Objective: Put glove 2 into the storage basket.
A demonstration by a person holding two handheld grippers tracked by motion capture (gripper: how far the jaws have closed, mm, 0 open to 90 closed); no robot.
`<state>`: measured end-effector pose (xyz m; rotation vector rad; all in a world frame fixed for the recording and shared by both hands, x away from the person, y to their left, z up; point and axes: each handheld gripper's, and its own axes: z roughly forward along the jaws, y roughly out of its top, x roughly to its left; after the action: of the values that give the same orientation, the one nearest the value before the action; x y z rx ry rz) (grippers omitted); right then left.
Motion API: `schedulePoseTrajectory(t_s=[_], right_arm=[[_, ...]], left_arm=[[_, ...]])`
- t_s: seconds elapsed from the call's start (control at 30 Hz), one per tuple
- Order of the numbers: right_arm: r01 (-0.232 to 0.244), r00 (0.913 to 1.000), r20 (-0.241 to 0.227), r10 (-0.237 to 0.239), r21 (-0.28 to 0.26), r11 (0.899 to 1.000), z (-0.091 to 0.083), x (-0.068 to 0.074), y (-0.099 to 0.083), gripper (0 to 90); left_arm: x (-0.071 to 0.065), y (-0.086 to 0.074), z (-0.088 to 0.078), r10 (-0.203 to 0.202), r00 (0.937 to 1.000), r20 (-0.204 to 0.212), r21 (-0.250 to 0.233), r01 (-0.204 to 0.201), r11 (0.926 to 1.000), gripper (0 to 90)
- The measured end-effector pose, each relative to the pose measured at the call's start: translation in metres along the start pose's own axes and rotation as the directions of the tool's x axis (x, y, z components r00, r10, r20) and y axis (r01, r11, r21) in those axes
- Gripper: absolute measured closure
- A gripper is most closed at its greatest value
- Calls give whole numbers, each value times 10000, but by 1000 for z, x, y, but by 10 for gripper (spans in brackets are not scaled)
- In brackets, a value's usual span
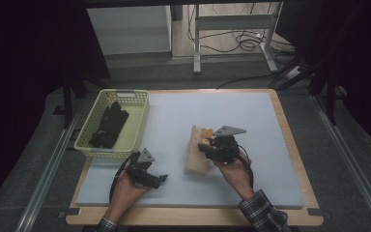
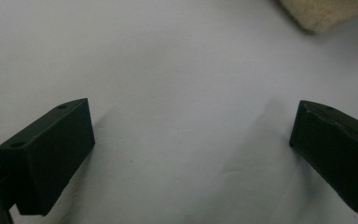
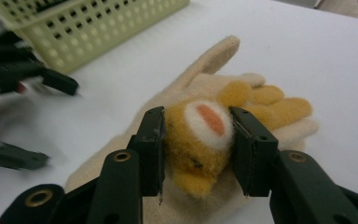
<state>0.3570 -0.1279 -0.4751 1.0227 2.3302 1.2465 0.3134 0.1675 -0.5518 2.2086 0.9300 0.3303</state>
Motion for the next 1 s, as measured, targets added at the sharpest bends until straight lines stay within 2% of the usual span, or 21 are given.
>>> schedulePoseTrajectory(t_s=[0.1,0.2,0.3,0.4,0.63,0.83,0.93,0.97,1.0], right_arm=[[328,9981,511,-346,356,9988,13,4,-11,537],[557,9939,904,-626,769,9955,24,4,-22,448],[183,9977,642,-231,747,9970,27,1,-29,390],[59,9988,490,-96,757,9971,25,-1,-29,365],[431,9988,212,-443,562,9975,7,-5,-20,349],[584,9982,78,-590,578,9966,-12,-14,-23,392],[479,9988,82,-486,652,9967,-18,-20,-30,490],[479,9988,82,-486,652,9967,-18,-20,-30,490],[460,9989,56,-466,803,9957,-20,-22,-37,574]], left_arm=[[0,0,0,5,10000,7,14,-5,10000,0],[0,0,0,8,10000,7,11,-8,10000,0],[0,0,0,9,10000,6,14,-9,10000,0],[0,0,0,8,10000,2,13,-8,10000,0],[0,0,0,9,10000,5,16,-9,10000,0],[0,0,0,10,10000,3,16,-10,10000,0],[0,0,0,-7,10000,-1,1,7,10000,0],[0,0,0,-7,10000,-1,1,7,10000,0],[0,0,0,-4,10000,-4,2,4,10000,0]])
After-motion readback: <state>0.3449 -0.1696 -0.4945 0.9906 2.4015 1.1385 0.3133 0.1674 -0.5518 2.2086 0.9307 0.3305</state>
